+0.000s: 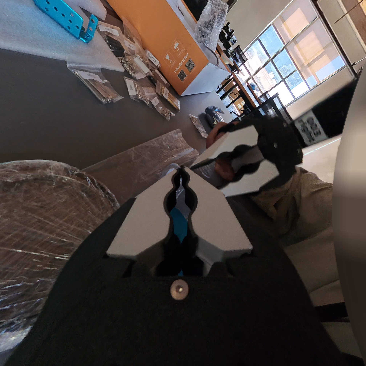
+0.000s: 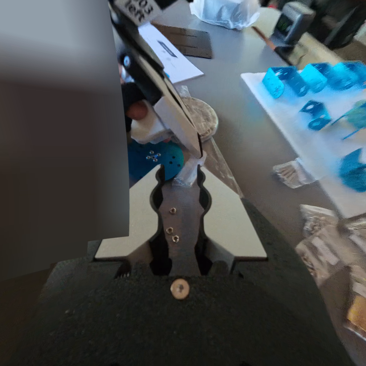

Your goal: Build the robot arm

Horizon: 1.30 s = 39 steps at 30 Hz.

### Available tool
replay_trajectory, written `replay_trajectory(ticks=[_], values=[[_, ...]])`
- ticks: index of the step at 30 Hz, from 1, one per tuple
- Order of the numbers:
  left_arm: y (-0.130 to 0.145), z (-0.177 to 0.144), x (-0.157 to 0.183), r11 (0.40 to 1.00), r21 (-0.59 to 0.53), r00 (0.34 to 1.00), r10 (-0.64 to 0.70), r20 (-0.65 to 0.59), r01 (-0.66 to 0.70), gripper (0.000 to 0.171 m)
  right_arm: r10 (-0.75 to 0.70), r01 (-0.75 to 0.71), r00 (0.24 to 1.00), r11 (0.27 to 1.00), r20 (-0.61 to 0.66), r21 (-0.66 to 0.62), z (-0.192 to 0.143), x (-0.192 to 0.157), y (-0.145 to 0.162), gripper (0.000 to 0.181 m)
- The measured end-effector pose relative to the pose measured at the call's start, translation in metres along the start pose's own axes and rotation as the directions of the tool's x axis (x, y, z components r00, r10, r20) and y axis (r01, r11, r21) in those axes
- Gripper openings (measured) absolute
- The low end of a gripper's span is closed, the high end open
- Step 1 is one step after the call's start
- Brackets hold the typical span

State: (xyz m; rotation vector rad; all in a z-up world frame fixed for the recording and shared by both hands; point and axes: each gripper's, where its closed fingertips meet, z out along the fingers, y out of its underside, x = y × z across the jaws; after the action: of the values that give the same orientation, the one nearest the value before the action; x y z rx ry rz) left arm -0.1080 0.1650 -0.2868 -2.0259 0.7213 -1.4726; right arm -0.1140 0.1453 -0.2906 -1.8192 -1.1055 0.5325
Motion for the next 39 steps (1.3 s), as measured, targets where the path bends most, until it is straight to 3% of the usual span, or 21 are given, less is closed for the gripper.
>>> replay_trajectory(ticks=[3,8,13,15,18,23,34,37,39], values=[[-0.002,0.000,0.008,1.000,0.016,0.999,0.012,-0.049,-0.011,0.000,0.164,-0.166,0.977,0.986,0.135,0.004,-0.008,0.012,-0.005,0.024],[-0.003,0.002,0.016,0.998,0.031,0.996,0.059,-0.066,-0.057,0.000,0.304,-0.307,0.900,0.951,0.314,-0.040,-0.008,-0.001,-0.006,0.021],[-0.005,0.003,0.020,0.997,0.049,0.994,0.067,-0.088,-0.063,0.000,0.342,-0.345,0.892,0.938,0.294,-0.042,-0.006,0.005,-0.004,0.010],[-0.005,0.003,0.021,0.997,0.049,0.993,0.067,-0.096,-0.062,0.000,0.329,-0.330,0.910,0.943,0.254,-0.038,-0.005,0.012,0.000,0.018],[-0.003,0.004,0.022,0.996,0.041,0.992,0.078,-0.096,-0.074,0.000,0.350,-0.354,0.885,0.934,0.306,-0.045,-0.005,0.005,-0.002,0.022],[-0.003,0.004,0.026,0.996,0.047,0.989,0.087,-0.119,-0.082,0.000,0.353,-0.354,0.880,0.933,0.319,-0.056,-0.003,0.000,0.000,0.010],[-0.011,-0.004,0.053,0.981,0.113,0.953,0.184,-0.241,-0.161,0.000,0.504,-0.584,0.644,0.810,0.576,-0.056,-0.022,-0.006,-0.025,0.005],[-0.012,-0.005,0.052,0.970,0.126,0.950,0.230,-0.210,-0.207,0.000,0.487,-0.568,0.665,0.822,0.567,-0.041,-0.023,-0.004,-0.025,0.008],[-0.015,-0.006,0.048,0.970,0.136,0.957,0.224,-0.184,-0.201,0.000,0.414,-0.491,0.766,0.870,0.492,0.031,-0.021,0.004,-0.024,0.014]])
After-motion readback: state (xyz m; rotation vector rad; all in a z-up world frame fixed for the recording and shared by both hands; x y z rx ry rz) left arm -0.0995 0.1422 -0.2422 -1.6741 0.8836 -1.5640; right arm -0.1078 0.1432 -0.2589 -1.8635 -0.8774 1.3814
